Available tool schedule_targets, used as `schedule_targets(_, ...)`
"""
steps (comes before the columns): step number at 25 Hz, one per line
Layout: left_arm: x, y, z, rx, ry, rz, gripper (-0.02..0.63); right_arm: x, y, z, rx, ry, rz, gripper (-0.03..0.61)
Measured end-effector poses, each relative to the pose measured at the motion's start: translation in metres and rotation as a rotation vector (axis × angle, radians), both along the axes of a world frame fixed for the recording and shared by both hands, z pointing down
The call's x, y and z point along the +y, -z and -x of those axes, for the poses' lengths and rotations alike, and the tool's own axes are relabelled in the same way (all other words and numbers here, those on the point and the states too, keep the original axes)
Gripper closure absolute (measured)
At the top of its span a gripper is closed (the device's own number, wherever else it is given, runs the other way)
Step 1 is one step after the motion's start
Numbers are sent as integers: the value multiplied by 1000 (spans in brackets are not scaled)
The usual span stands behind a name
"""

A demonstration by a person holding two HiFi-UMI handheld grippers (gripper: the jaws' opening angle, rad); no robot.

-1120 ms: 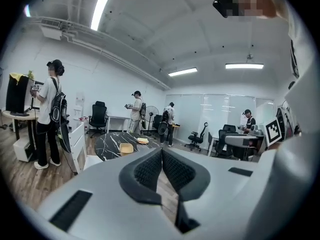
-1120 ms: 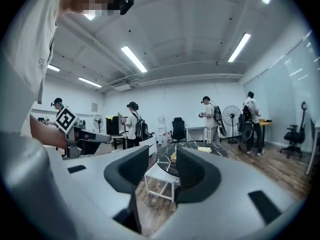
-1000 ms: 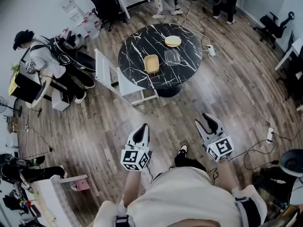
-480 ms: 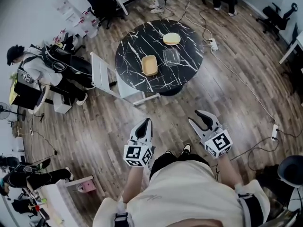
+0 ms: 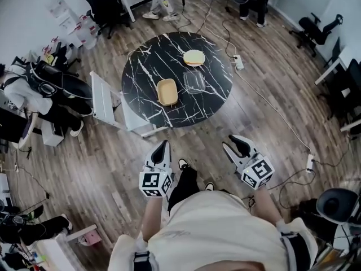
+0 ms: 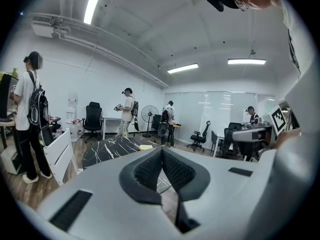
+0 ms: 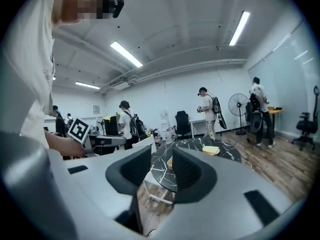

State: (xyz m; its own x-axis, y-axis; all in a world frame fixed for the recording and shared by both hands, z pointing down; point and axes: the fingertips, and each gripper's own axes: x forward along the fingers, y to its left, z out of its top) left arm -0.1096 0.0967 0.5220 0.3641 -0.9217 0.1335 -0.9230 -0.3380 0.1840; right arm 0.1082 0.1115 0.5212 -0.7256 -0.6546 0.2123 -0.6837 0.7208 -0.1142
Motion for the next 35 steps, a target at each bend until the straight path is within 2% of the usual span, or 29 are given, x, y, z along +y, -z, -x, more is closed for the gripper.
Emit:
schedule_targets(3,-44,14,17,8,-28,-62,594,-39,13,13,-3,-29,-19,462)
schedule_targets(6,-85,22,30,22,-32,-99,594,-82,26,35,38,-12,-47,462)
schedule_targets(11,-122,6,50,55,-50,-42,594,-125,44,68,52,-14,-79,455)
schedule_targets(18,-166,9,60,19,-121,-50,594,-156,20,74,21,-92,-11,457)
schedule_targets(27,-184,-19,80,47,-58,36,594,-215,-24,68,94,-94,86,471)
schedule_targets(31,-201,-32,85,40,-33,98,594,-263,-30,63,107,-94,88,471)
schedule_targets(35,-237,-30,78,6,-30,102,594,-312,-34,62,154,-72,57,471)
